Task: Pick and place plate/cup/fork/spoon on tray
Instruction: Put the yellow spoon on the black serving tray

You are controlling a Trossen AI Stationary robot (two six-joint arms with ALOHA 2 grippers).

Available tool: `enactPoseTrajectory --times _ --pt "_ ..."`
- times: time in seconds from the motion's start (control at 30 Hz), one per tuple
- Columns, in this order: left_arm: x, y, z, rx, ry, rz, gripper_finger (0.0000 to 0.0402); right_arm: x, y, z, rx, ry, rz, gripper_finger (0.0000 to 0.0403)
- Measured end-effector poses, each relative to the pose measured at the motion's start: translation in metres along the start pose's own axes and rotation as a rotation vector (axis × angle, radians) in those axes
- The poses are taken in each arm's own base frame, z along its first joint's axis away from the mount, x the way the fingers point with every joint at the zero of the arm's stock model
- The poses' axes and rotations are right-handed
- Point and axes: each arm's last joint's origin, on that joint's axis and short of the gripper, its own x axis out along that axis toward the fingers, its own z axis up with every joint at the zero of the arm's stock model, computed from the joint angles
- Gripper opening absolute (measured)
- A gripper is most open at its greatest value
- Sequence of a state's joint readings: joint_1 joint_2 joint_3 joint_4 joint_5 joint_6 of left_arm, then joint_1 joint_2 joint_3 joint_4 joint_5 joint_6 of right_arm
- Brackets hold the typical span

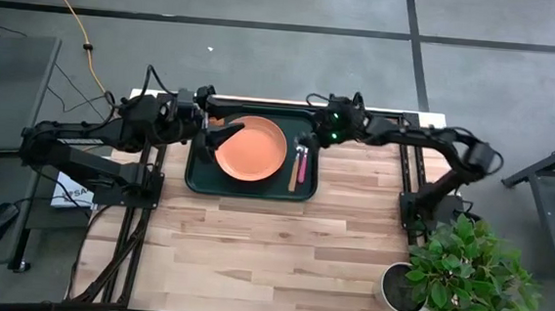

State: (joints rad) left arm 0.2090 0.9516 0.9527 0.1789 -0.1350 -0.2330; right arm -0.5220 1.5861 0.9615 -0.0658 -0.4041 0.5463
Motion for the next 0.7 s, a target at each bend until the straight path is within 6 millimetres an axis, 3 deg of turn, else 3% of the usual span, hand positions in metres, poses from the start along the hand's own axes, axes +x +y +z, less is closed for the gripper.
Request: enactPoseTrajectory --times 0.33,0.7 --pt "0.000 -0.003 0.000 -0.006 -0.002 -0.010 0.0250 0.046 -0.052 0.019 0.142 0.115 -0.038 0.0000" --pt "0.000 -0.003 0.000 -0.047 -0.002 -0.008 0.0250 0.066 -0.074 0.014 0.177 0.137 -0.174 0.0000"
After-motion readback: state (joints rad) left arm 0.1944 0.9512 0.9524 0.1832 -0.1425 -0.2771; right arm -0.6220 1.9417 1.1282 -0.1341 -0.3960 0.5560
